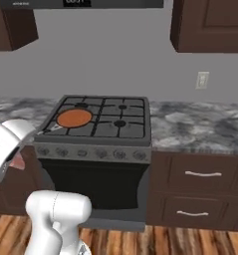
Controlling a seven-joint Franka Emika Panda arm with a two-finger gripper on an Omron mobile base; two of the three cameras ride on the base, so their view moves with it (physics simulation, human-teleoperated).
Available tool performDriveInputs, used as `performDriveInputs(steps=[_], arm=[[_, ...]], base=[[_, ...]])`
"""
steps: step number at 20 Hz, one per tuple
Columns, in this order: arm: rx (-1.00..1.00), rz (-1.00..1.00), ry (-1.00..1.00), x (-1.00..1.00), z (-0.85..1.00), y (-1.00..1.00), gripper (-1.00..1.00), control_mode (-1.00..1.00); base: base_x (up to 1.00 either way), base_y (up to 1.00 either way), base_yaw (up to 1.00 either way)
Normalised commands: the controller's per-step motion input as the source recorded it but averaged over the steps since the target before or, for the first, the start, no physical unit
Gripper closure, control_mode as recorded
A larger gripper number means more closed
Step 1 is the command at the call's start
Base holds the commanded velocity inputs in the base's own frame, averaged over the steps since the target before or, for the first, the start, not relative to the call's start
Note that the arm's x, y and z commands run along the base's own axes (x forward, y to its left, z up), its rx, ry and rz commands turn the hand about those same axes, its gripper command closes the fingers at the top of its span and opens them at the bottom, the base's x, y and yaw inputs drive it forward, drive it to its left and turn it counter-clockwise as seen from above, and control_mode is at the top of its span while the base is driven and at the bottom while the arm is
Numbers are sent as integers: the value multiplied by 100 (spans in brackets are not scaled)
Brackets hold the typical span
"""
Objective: Retrieve the steak from the fridge and place it on the saucepan with marinade on the stove.
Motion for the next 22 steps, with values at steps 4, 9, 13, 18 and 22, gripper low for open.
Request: performDriveInputs(steps=[4,9,13,18,22], arm=[[0,0,0,0,0,0,100,100],[0,0,0,0,0,0,100,100],[0,0,0,0,0,0,100,100],[0,0,0,0,0,0,100,100],[0,0,0,0,0,0,100,100]], base=[[32,77,1],[52,42,0],[70,18,0],[83,5,0],[80,13,0]])
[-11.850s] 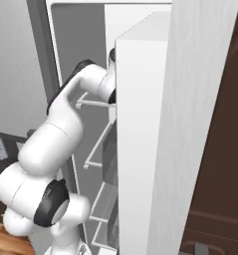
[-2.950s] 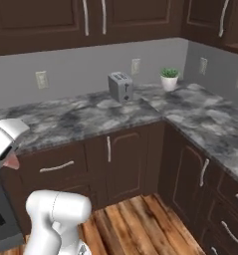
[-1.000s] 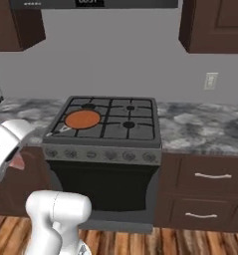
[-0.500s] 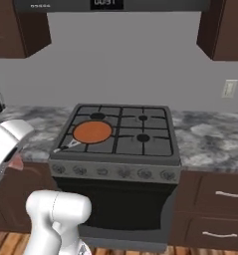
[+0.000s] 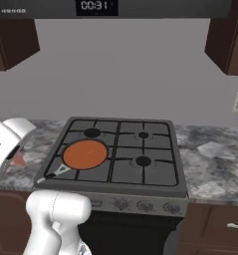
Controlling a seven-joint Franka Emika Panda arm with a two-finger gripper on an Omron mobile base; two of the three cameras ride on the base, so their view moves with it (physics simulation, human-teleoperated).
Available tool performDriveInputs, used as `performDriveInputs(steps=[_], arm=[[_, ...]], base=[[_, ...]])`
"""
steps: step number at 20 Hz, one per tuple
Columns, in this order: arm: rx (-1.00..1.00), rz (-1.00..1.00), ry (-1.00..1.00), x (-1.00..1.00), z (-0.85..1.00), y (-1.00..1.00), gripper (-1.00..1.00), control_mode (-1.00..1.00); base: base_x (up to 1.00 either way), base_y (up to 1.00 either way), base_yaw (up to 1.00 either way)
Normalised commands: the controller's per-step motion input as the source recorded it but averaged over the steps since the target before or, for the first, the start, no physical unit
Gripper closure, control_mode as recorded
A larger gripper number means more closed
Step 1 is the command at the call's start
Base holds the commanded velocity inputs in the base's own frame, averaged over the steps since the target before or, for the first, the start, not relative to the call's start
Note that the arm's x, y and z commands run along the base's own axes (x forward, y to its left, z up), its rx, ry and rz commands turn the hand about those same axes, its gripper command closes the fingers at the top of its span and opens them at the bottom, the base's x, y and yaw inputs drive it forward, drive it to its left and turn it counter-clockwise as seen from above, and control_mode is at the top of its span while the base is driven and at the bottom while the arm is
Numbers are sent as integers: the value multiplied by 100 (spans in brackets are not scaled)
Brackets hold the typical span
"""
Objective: Retrieve the steak from the fridge and place it on the saucepan with marinade on the stove.
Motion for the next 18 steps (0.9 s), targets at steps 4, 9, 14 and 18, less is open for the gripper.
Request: performDriveInputs(steps=[4,9,14,18], arm=[[0,0,0,0,0,0,100,100],[0,0,0,0,0,0,100,100],[0,0,0,0,0,0,100,100],[0,0,7,11,0,0,100,-100]], base=[[69,4,0],[52,0,0],[3,0,0],[0,0,0]])
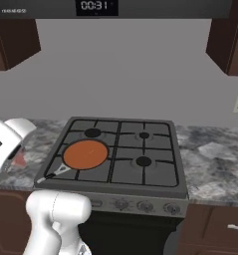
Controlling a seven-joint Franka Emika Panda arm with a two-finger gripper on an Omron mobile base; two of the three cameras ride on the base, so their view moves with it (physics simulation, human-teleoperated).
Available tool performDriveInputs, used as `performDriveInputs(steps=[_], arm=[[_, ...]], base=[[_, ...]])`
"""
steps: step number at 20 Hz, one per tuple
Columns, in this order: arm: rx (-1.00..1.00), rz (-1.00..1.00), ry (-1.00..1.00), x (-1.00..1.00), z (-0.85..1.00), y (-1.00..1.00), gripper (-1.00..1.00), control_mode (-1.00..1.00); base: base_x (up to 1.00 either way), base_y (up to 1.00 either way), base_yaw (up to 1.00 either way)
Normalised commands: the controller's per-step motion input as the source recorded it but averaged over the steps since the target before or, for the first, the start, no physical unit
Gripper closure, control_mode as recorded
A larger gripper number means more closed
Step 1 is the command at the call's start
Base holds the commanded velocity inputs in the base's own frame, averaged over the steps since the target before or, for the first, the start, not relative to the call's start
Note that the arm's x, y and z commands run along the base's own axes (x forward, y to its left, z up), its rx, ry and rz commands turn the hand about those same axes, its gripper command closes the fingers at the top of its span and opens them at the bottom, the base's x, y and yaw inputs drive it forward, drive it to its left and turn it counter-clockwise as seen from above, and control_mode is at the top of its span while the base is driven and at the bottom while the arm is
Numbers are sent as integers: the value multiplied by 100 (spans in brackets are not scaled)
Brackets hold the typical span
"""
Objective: Retrieve the steak from the fridge and place it on the saucepan with marinade on the stove.
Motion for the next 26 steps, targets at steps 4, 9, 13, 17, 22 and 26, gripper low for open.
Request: performDriveInputs(steps=[4,9,13,17,22,26], arm=[[0,-3,38,60,-1,0,100,-100],[0,-3,42,70,-12,0,100,-100],[0,0,20,35,-52,0,100,-100],[0,0,2,18,-81,0,100,-100],[0,0,2,46,-47,0,100,-100],[0,0,3,60,-17,0,100,-100]], base=[[0,0,0],[0,0,0],[0,0,0],[0,0,0],[0,0,0],[0,0,0]])
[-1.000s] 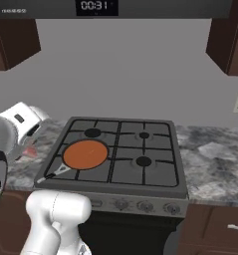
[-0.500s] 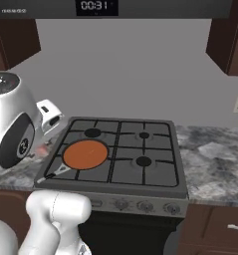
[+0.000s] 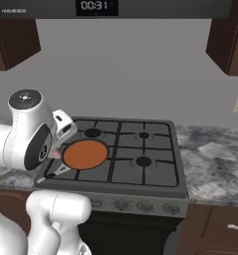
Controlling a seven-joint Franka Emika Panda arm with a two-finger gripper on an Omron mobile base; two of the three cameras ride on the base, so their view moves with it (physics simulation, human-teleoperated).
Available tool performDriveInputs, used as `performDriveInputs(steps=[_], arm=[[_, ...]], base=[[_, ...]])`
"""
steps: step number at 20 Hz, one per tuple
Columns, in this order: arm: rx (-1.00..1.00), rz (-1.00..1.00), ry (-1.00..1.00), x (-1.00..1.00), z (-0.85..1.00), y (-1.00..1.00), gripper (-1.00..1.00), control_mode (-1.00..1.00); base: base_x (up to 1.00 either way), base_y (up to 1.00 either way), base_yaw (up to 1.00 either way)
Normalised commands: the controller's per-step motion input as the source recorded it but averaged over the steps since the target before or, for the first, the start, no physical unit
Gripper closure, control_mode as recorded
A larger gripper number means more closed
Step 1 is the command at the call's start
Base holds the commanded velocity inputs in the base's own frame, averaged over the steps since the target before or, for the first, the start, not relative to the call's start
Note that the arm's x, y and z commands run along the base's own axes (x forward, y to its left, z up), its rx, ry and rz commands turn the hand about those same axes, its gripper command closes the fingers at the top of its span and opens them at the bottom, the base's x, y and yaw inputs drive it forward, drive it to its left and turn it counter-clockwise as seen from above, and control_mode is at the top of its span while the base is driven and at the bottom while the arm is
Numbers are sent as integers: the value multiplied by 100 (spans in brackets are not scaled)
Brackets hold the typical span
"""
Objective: Retrieve the steak from the fridge and place it on the saucepan with marinade on the stove.
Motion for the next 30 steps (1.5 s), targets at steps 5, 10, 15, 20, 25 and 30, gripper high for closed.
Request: performDriveInputs(steps=[5,10,15,20,25,30], arm=[[0,0,8,54,-25,0,100,-100],[0,0,8,47,-41,0,100,-100],[0,0,1,46,-51,0,100,-100],[0,0,0,45,-43,0,100,-100],[0,0,0,45,-42,0,100,-100],[0,0,0,48,-37,0,100,-100]], base=[[0,0,0],[0,0,0],[0,0,0],[0,0,0],[0,0,0],[0,0,0]])
